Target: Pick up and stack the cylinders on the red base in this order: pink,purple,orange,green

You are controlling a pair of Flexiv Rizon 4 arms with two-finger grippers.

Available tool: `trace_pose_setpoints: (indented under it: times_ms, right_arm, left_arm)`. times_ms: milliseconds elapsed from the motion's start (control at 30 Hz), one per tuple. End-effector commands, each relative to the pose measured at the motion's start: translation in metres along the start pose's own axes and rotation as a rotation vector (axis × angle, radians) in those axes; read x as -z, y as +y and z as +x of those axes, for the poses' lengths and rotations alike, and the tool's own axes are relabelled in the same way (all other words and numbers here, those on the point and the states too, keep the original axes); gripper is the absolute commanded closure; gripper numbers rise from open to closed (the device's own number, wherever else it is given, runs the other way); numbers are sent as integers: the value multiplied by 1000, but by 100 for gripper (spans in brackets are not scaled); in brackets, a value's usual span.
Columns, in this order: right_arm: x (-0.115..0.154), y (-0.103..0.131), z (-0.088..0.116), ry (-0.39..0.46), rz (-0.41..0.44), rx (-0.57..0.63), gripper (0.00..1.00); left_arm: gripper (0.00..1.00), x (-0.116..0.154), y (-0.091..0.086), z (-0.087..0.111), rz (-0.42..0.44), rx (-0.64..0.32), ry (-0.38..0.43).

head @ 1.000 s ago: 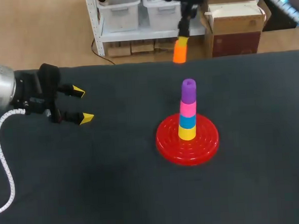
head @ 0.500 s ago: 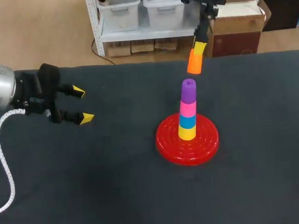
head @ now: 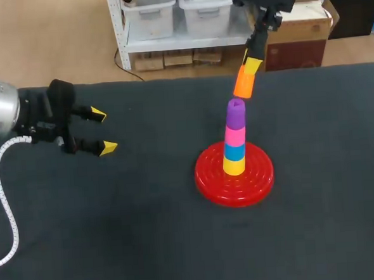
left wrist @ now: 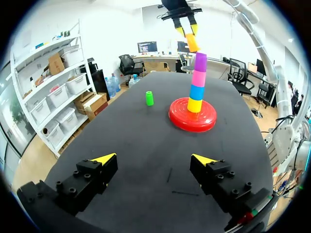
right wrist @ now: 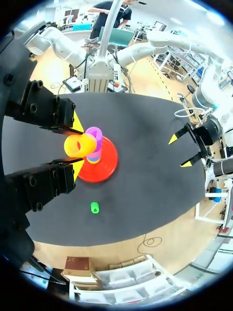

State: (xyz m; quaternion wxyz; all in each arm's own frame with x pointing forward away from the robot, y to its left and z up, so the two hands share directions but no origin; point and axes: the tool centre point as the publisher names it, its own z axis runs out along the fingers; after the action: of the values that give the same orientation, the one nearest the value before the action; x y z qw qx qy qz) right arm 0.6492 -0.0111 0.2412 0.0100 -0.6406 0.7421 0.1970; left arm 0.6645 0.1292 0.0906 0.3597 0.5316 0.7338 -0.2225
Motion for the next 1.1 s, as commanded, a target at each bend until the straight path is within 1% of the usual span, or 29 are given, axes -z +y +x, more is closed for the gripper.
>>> trace_pose_setpoints:
  times_ms: [33,200,333,467,633,833,1000,1100]
  right_arm:
    - [1,12,2,-21,473,9,100]
    - [-2,22,-5,-3,479,39,100]
    - [-11,28,-7,39,498,65,100]
    - [-19,29,-7,86,511,82,100]
    - [-23,26,-9,107,507,93,100]
    - [-27,23,-10,132,466,106,100]
    - [-37,21,-8,200,416,125,100]
    - [-42,20,-6,210,379,128,100]
  left_arm:
    - [0,-1,2,-1,4,1,6]
    - [0,-1,2,-1,4,1,6]
    - [0,-1,2,-1,4,1,6]
    - [0,-1,2,-1,4,1,6]
    - [0,-1,2,-1,4,1,6]
    - [0,-1,2,-1,4,1,6]
    - [0,-1,2,-1,4,1,6]
    - [0,-1,2,-1,4,1,6]
